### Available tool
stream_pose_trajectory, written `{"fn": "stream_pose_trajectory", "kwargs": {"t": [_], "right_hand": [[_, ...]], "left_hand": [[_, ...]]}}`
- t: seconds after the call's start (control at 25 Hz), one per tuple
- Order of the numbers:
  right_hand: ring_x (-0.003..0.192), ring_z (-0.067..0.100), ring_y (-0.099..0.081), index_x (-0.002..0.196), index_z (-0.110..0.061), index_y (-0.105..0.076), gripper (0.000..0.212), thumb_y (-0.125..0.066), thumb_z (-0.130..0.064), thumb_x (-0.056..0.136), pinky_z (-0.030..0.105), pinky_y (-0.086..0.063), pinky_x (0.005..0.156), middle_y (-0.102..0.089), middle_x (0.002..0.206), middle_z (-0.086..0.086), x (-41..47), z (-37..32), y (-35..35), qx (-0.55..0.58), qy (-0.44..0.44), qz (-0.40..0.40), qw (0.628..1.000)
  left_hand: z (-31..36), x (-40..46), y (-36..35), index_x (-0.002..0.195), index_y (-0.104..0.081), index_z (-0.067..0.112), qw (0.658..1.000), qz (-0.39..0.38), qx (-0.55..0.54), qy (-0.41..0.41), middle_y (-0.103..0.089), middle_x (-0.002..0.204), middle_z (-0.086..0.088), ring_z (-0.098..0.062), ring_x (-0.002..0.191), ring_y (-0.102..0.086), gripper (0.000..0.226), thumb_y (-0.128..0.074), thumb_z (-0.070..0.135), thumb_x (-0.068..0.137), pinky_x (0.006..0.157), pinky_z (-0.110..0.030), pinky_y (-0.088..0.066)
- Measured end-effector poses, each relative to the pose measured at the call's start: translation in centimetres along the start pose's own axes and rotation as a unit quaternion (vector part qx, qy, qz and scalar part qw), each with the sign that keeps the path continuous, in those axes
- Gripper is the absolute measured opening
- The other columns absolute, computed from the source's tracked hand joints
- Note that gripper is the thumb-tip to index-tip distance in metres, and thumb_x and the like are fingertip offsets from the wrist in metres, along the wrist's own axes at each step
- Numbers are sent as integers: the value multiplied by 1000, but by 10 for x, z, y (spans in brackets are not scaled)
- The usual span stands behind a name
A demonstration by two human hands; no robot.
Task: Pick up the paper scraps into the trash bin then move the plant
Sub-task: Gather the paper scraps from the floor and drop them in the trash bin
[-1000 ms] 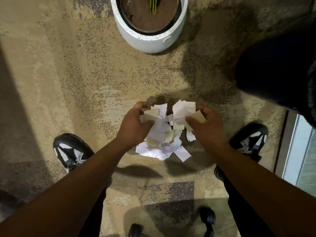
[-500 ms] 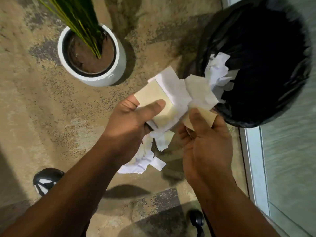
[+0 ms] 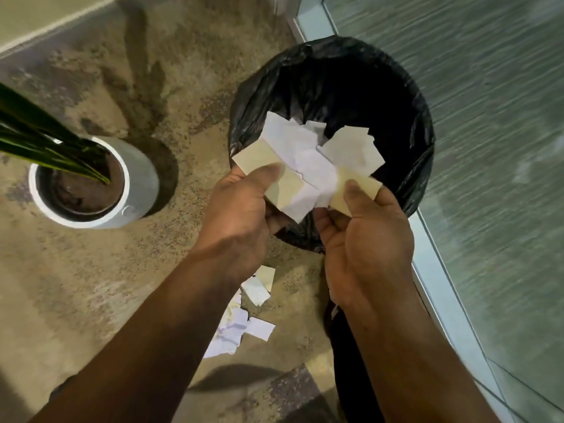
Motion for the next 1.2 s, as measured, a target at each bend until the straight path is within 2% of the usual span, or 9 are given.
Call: {"fn": "stream_pose_trajectory", "kwargs": {"t": [0.16, 0.28, 0.44, 0.6, 0.76, 0.88, 0.96, 1.04, 1.2], "right_hand": [[99, 24, -75, 103, -20, -72, 24, -51, -8, 103, 35, -63, 83, -79, 106, 5, 7, -9, 3, 3, -17, -8, 1000], [97, 24, -74, 107, -16, -69, 19, -51, -9, 104, 36, -62, 87, -78, 108, 10, 11, -11, 3, 26, -21, -6, 999], [97, 21, -73, 116, -8, -64, 17, -53, -6, 102, 37, -60, 93, -76, 98, 8, 14, -13, 4, 47, -21, -1, 999], [104, 24, -68, 120, -5, -62, 21, -54, -3, 101, 38, -56, 99, -71, 106, 11, 14, -9, 5, 39, -37, -1, 999], [106, 21, -68, 129, -3, -59, 30, -54, 0, 99, 36, -56, 100, -69, 117, 12, 15, -6, 7, 48, -41, -8, 998], [101, 21, -66, 126, 1, -60, 30, -56, 3, 97, 32, -56, 95, -67, 115, 15, 13, 1, 6, 45, -50, -31, 997], [96, 20, -66, 120, 1, -63, 27, -59, 5, 94, 28, -57, 87, -67, 110, 17, 10, 11, 5, 20, -47, -57, 997], [93, 20, -68, 109, -3, -68, 19, -62, 5, 93, 26, -58, 82, -70, 105, 16, 7, 24, 6, -24, -32, -88, 995], [88, 17, -70, 104, -14, -73, 14, -66, -7, 95, 31, -58, 84, -78, 98, 9, -3, 81, 11, -203, -17, -163, 965]], "left_hand": [[-2, 7, -9, 110, -63, 12, 998, 32, -38, 41, -78, 105, -14, -30, 95, -76, 15, -57, 11, 97, 76, -51, -63], [-2, 7, -15, 114, -61, 5, 996, 11, -48, 74, -77, 103, -18, -30, 90, -76, 21, -54, 8, 94, 71, -41, -63], [0, 8, -19, 125, -60, 0, 995, -30, -40, 92, -74, 112, -22, -37, 105, -72, 33, -53, 8, 94, 78, -36, -63], [2, 5, -22, 106, -58, 12, 996, -35, -22, 79, -70, 119, -21, -40, 107, -70, 14, -54, 4, 95, 83, -38, -62], [3, 1, -20, 127, -50, 10, 996, -37, -28, 78, -77, 94, -12, -33, 84, -76, 39, -54, -5, 91, 80, -39, -63], [3, -3, -11, 127, -55, 5, 996, -52, -2, 73, -76, 107, -19, -34, 94, -75, 40, -59, -7, 89, 84, -37, -62], [1, -7, 4, 124, -61, 0, 996, -57, 12, 63, -74, 114, -22, -32, 101, -73, 35, -60, -7, 89, 87, -35, -61], [-2, -12, 29, 115, -66, 0, 997, -61, 23, 46, -76, 108, -19, -26, 93, -74, 25, -57, -4, 92, 83, -32, -60], [-16, -15, 106, 97, -67, 10, 998, -17, 40, 37, -78, 99, -16, -23, 84, -76, 15, -54, 1, 96, 75, -29, -61]]}}
Point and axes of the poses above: each hand's wrist, its own x-axis towards the middle knuckle, its own y-axis out of the back of the hand, z = x × y, the point moved 1 cm from there along x, towards the middle knuckle
